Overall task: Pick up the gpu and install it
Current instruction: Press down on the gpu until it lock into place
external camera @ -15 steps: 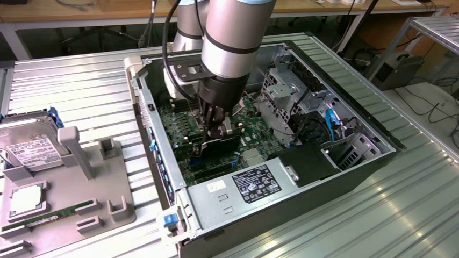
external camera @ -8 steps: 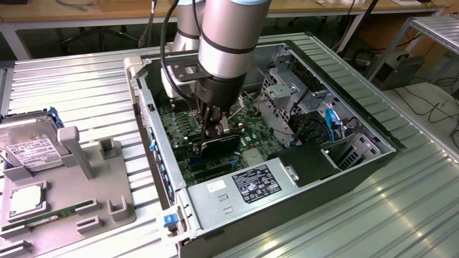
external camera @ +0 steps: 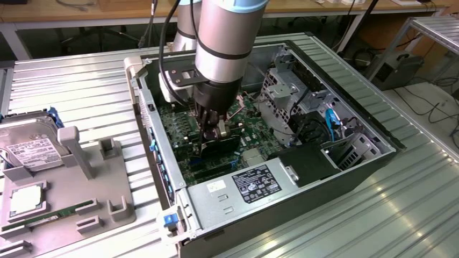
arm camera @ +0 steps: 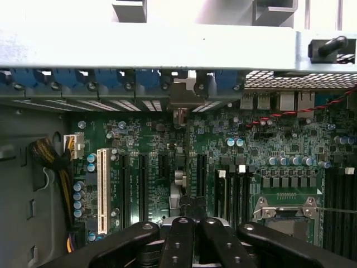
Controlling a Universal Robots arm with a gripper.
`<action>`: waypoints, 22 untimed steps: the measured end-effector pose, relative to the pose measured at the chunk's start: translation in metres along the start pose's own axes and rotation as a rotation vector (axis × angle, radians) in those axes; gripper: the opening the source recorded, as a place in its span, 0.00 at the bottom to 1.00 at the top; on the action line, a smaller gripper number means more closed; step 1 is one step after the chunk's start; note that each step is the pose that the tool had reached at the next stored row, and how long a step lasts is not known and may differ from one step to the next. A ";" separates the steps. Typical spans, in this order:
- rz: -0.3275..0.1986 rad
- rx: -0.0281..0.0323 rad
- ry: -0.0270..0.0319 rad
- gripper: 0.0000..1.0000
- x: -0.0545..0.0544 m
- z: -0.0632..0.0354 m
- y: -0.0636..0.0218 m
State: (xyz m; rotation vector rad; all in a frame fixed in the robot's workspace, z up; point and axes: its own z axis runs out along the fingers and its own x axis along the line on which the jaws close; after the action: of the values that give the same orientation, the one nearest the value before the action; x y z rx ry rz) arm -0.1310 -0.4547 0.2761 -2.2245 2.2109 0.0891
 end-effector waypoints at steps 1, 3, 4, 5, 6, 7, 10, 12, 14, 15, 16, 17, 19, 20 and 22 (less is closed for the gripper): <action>0.000 -0.0001 0.0005 0.11 0.000 0.0000 0.0000; 0.000 0.0001 0.0004 0.11 0.000 0.0004 0.0000; 0.000 0.0001 0.0004 0.11 0.000 0.0005 0.0000; 0.000 0.0002 0.0004 0.11 0.000 0.0005 0.0000; 0.000 0.0001 0.0004 0.11 0.000 0.0005 0.0000; 0.000 0.0001 0.0004 0.11 0.000 0.0005 0.0000; 0.000 0.0001 0.0003 0.11 0.000 0.0012 0.0000; 0.000 0.0001 0.0004 0.11 0.000 0.0017 0.0001; 0.000 0.0000 0.0008 0.11 0.000 0.0020 0.0002; 0.000 0.0000 0.0009 0.11 0.000 0.0021 0.0002; 0.000 0.0001 0.0008 0.11 0.000 0.0022 0.0002; 0.000 0.0001 0.0007 0.11 0.000 0.0023 0.0003; 0.000 0.0001 0.0007 0.11 0.001 0.0024 0.0007; 0.000 0.0001 0.0007 0.11 0.001 0.0024 0.0008; 0.000 0.0001 0.0008 0.11 0.001 0.0026 0.0013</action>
State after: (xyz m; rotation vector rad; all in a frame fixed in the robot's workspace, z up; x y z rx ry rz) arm -0.1324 -0.4553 0.2736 -2.2248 2.2113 0.0882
